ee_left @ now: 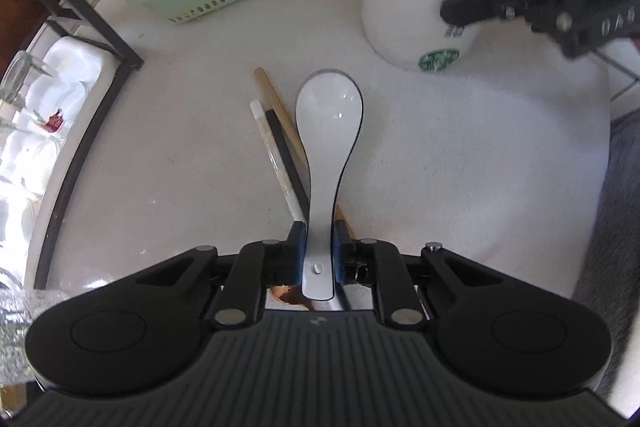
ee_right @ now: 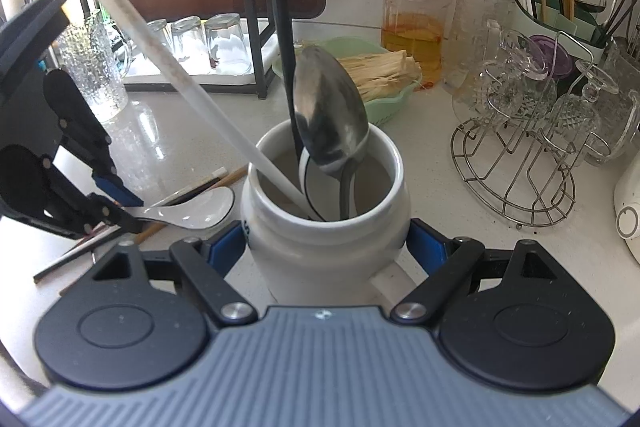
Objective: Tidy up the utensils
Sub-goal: 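Lift the white ceramic spoon with the left tool toward the mug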
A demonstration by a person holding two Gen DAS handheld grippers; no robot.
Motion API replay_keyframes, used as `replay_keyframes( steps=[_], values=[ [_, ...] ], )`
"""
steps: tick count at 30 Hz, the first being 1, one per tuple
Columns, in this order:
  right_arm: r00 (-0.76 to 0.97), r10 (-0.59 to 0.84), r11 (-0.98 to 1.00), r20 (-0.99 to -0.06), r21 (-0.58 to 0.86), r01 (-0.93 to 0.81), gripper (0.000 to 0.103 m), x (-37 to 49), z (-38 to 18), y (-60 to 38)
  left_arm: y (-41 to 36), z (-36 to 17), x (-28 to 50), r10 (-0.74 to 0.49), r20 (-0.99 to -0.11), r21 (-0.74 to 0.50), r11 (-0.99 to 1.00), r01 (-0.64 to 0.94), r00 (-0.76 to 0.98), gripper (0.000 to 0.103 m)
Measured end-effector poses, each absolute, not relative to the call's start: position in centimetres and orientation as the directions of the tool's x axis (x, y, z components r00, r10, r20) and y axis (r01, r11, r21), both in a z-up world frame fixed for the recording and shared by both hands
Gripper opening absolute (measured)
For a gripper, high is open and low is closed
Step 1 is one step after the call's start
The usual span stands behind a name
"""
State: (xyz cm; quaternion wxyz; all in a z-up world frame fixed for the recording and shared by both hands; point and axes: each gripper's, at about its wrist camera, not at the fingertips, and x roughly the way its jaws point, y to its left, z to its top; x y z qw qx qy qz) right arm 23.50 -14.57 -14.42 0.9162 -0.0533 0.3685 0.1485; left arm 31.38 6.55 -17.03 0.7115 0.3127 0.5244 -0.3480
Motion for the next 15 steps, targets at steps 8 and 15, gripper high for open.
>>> replay_keyframes(
  steps=[8,15],
  values=[
    [0.687,0.234,0.948,-0.688,0.006,-0.317,0.089,23.5,-14.4,-14.5,5.8,-13.8,31.1,-0.199,-0.964,0.011,0.634,0.774,0.176,0.014],
    [0.69,0.246,0.944,-0.681,0.008,-0.329,0.089,23.5,-14.4,-14.6,5.0,-12.3,29.8,-0.21,-0.967,-0.042,0.694,0.719,0.146,0.014]
  ],
)
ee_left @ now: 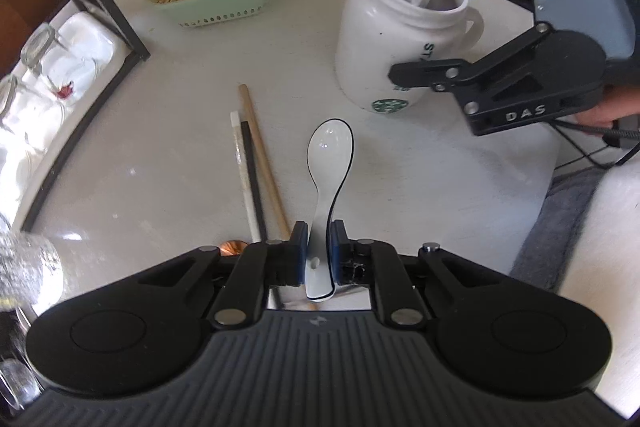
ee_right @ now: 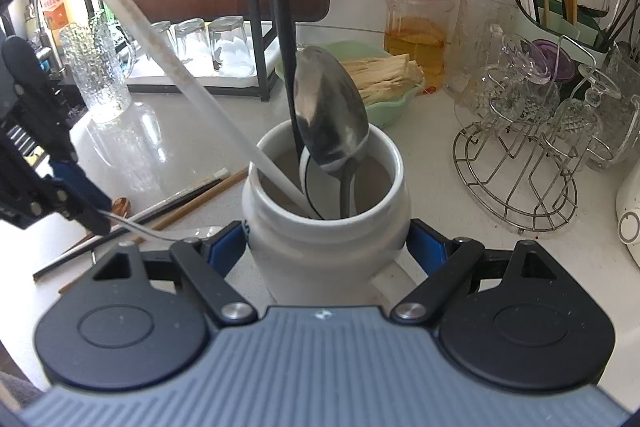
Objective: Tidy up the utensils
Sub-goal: 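Lower the white ceramic spoon into the mug held by the right tool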
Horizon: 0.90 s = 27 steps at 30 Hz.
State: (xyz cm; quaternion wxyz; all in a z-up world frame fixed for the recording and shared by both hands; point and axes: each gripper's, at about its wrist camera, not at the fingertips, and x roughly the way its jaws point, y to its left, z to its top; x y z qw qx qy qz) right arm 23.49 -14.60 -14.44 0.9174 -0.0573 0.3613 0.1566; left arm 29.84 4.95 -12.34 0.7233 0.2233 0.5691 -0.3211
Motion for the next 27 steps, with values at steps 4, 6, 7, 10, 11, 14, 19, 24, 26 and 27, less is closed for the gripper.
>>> replay_keyframes(
  steps=[4,6,7,10,11,14,19,24,26,27],
  values=[
    [0.691,0.258,0.941,-0.675,0.014,-0.337,0.089,23.5,-14.5,-14.8,4.7,-12.0,29.3,-0.23,-0.965,-0.087,0.741,0.666,0.129,0.014],
    [0.692,0.264,0.939,-0.672,0.015,-0.345,0.089,23.5,-14.5,-14.9,4.7,-11.7,29.1,-0.246,-0.963,-0.121,0.759,0.64,0.109,0.014],
    [0.692,0.268,0.937,-0.67,0.015,-0.348,0.089,23.5,-14.5,-14.9,4.7,-11.5,29.0,-0.256,-0.961,-0.138,0.769,0.625,0.103,0.014],
    [0.692,0.274,0.934,-0.668,0.015,-0.356,0.089,23.5,-14.6,-15.0,4.8,-10.8,29.2,-0.282,-0.956,-0.186,0.797,0.575,0.081,0.014],
    [0.692,0.277,0.933,-0.666,0.015,-0.359,0.089,23.5,-14.6,-15.1,4.9,-10.5,29.2,-0.294,-0.953,-0.208,0.807,0.553,0.07,0.014],
    [0.693,0.286,0.929,-0.662,0.014,-0.37,0.089,23.3,-14.6,-15.2,5.1,-9.2,29.2,-0.322,-0.945,-0.257,0.826,0.501,0.046,0.014],
    [0.691,0.297,0.922,-0.659,0.009,-0.388,0.089,23.2,-14.6,-15.2,5.5,-6.3,28.5,-0.357,-0.934,-0.32,0.841,0.436,0.004,0.014],
    [0.69,0.31,0.914,-0.655,0.006,-0.405,0.089,23.2,-14.6,-15.3,4.9,-3.0,27.6,-0.369,-0.929,-0.338,0.84,0.423,-0.01,0.014],
    [0.69,0.315,0.912,-0.652,0.007,-0.41,0.089,23.1,-14.7,-15.3,4.5,-2.0,27.5,-0.356,-0.934,-0.319,0.842,0.436,0.004,0.013],
    [0.69,0.319,0.911,-0.65,0.009,-0.413,0.089,23.0,-14.7,-15.4,4.5,-1.7,27.5,-0.354,-0.935,-0.316,0.843,0.436,0.006,0.013]
  ],
)
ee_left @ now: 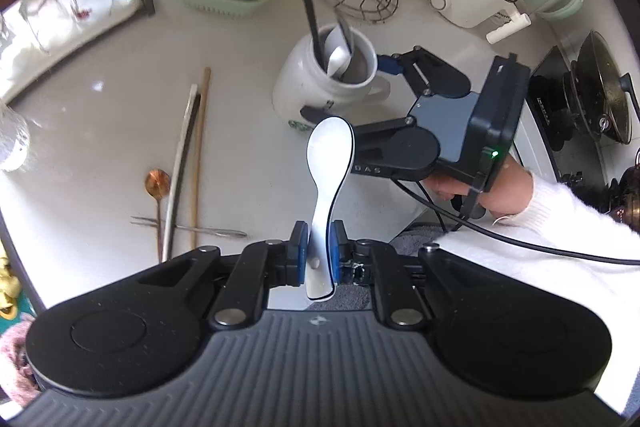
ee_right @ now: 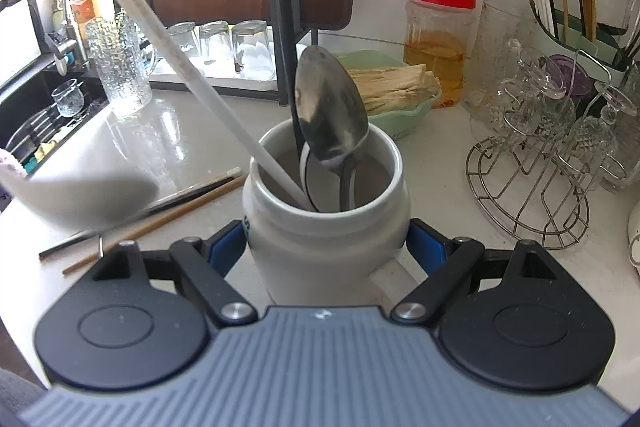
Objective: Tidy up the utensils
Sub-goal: 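Lower the white ceramic spoon into the mug held by the right tool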
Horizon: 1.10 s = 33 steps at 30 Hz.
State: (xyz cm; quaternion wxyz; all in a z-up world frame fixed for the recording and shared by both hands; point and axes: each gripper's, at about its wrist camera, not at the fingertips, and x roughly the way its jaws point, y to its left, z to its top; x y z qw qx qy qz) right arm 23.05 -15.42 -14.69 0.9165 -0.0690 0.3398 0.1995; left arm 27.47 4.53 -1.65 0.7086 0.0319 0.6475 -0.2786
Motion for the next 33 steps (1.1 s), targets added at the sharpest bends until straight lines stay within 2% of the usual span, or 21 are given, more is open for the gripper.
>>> replay_keyframes(
  steps=[10,16,33],
  values=[
    [0.685,0.339,0.897,-0.645,0.003,-0.441,0.089,22.9,-14.8,-15.6,3.5,3.1,28.6,-0.402,-0.915,-0.38,0.834,0.4,-0.031,0.014],
    [0.682,0.344,0.894,-0.645,0.002,-0.449,0.089,22.6,-14.8,-15.6,1.1,4.1,30.5,-0.396,-0.914,-0.395,0.824,0.407,-0.086,0.014],
    [0.679,0.342,0.897,-0.65,0.011,-0.442,0.089,22.1,-14.6,-15.6,-5.8,-0.1,38.1,-0.203,-0.936,-0.328,0.8,0.503,-0.287,0.014]
  ],
)
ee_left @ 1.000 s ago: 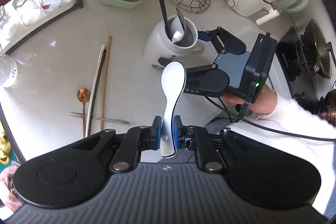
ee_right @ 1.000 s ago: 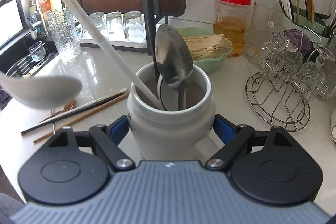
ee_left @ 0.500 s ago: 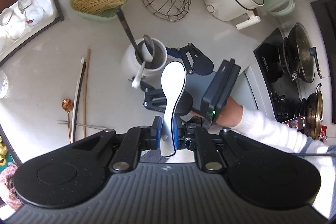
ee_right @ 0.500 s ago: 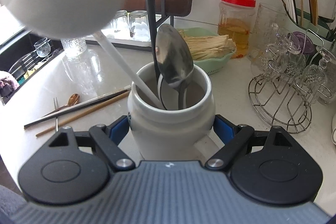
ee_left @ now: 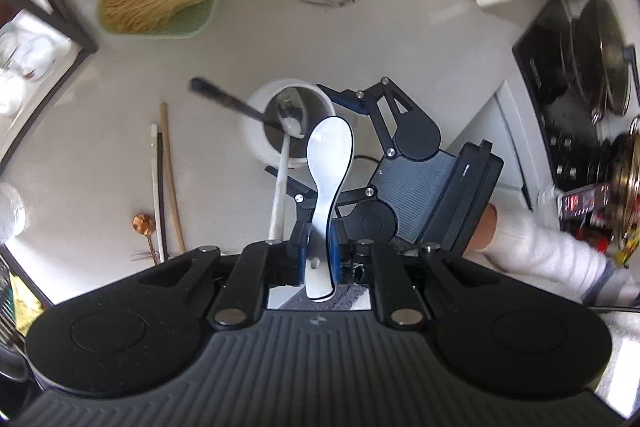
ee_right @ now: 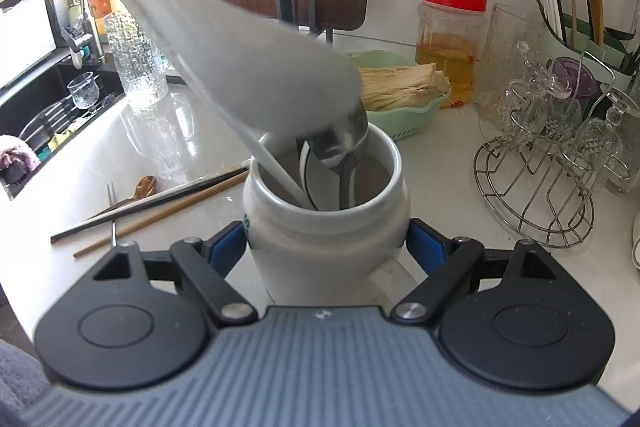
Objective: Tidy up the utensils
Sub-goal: 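Lower the white ceramic spoon into the mug held by the right tool, then open the left tool to release the ceramic spoon in the mug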
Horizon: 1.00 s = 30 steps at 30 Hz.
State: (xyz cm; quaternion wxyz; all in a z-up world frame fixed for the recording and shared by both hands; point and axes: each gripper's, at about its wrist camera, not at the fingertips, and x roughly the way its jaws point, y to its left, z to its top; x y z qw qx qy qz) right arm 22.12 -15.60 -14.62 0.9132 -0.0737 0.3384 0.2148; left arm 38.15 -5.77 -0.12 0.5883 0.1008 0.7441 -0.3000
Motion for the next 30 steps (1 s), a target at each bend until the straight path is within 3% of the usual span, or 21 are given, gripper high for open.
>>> replay_keyframes(
  steps=[11,30],
  values=[
    [0.682,0.34,0.9,-0.648,0.013,-0.437,0.089,22.1,-14.6,-15.6,-8.8,-3.2,41.2,-0.092,-0.917,-0.299,0.804,0.515,-0.388,0.013],
    [0.685,0.331,0.904,-0.649,0.01,-0.427,0.089,22.1,-14.6,-15.5,-11.4,-7.8,43.0,-0.041,-0.917,-0.254,0.826,0.504,-0.396,0.008]
  ],
)
